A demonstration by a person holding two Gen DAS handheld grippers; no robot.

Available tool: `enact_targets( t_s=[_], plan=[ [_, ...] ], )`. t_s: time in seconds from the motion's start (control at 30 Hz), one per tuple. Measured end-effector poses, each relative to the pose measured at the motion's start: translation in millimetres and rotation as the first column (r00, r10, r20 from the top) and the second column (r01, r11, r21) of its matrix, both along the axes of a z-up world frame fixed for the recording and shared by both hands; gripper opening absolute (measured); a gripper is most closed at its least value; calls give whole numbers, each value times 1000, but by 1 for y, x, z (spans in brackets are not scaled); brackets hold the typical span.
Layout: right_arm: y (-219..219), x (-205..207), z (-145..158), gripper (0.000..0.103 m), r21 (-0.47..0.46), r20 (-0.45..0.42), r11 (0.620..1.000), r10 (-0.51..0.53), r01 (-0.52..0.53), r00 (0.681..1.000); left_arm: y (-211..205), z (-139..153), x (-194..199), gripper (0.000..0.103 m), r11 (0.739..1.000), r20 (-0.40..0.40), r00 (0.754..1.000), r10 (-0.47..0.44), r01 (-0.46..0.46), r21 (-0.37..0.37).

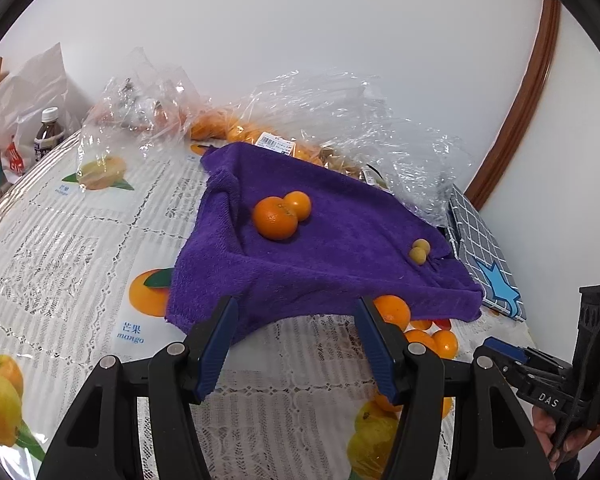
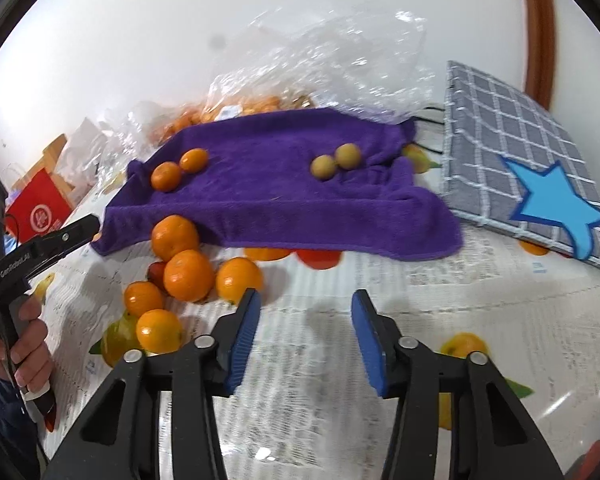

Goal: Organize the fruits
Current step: 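Withdraw both tools from the towel toward the oranges beside it, then grasp an orange with right tool while left tool grasps another orange, then lift both held oranges and carry them over the purple towel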

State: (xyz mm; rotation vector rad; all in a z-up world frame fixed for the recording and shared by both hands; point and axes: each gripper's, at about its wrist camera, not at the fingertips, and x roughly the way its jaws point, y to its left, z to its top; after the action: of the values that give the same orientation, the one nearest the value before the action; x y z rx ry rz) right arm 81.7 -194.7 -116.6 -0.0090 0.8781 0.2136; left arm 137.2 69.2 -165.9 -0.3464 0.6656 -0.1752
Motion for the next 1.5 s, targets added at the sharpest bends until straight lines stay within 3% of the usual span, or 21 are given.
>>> enact_targets(
  t_s=[0.23,0.33,0.57,0.7,0.93,1.5],
  plan=[
    [31,15,-5,42,19,-4,996,82,-82,997,6,-3,3,59,1000,-15,999,28,-28,-12],
    [37,23,-12,34,9,-32,996,87,-87,996,9,-5,5,59,999,-25,999,43,-43,-20],
    [33,38,-28,34,23,-94,997,74,-72,993,12,-6,6,59,998,-27,999,46,-47,-36],
    [34,37,-27,31,13,-74,997,71,-71,995,9,-6,7,59,999,-31,999,43,-44,-18],
    [14,22,-16,31,6,-16,999,32,-32,999,3,-4,5,59,1000,-18,1000,22,-22,-2],
    [-28,8,-17,31,25,0,999,-45,45,999,1,-9,10,58,1000,-42,999,8,-9,-16]
  ],
)
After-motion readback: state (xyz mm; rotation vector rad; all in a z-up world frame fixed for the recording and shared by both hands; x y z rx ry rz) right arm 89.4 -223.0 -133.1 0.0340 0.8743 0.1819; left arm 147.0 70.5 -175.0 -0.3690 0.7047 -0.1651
